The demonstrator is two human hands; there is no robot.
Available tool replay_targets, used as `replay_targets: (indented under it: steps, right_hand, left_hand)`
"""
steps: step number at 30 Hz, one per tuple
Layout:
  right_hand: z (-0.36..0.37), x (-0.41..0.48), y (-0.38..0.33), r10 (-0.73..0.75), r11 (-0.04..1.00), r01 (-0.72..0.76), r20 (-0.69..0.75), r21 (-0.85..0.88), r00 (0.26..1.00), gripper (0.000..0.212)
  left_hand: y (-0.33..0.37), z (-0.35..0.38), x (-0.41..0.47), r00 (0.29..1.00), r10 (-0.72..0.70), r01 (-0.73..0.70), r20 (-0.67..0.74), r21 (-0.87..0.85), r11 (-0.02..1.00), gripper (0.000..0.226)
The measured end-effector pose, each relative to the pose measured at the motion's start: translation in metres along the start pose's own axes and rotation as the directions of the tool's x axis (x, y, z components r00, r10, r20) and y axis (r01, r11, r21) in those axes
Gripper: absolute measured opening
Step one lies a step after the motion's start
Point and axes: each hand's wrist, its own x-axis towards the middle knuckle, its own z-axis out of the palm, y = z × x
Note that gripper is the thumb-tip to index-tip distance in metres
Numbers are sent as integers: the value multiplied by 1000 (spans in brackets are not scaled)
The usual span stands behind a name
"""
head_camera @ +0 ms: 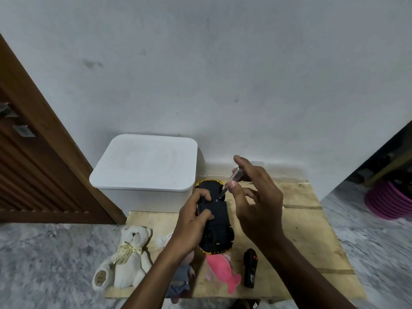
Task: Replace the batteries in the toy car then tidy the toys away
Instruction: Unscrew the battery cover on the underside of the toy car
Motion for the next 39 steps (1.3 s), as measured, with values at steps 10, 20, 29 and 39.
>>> replay_targets:
  steps: [10, 20, 29, 39]
  right_hand:
    - [0, -4, 2, 5, 999, -6, 15, 45, 1000, 52]
    - [1, -4, -1, 45, 996, -48, 37, 72, 998, 56]
    - [0, -3, -1, 62, 995, -65, 38, 69, 997, 56]
    - [0, -5, 1, 112, 990, -119, 86, 81, 990, 54]
  left_hand:
    - [-2, 1, -1, 1000, 3, -3, -7, 17, 1000, 24]
    - [-4, -1, -1, 1000, 12, -12, -14, 26, 1000, 25]
    - [-5, -4, -3, 1000, 18, -18, -17, 25, 1000, 24]
    - [-8, -5, -5, 1000, 26, -26, -7, 16, 1000, 24]
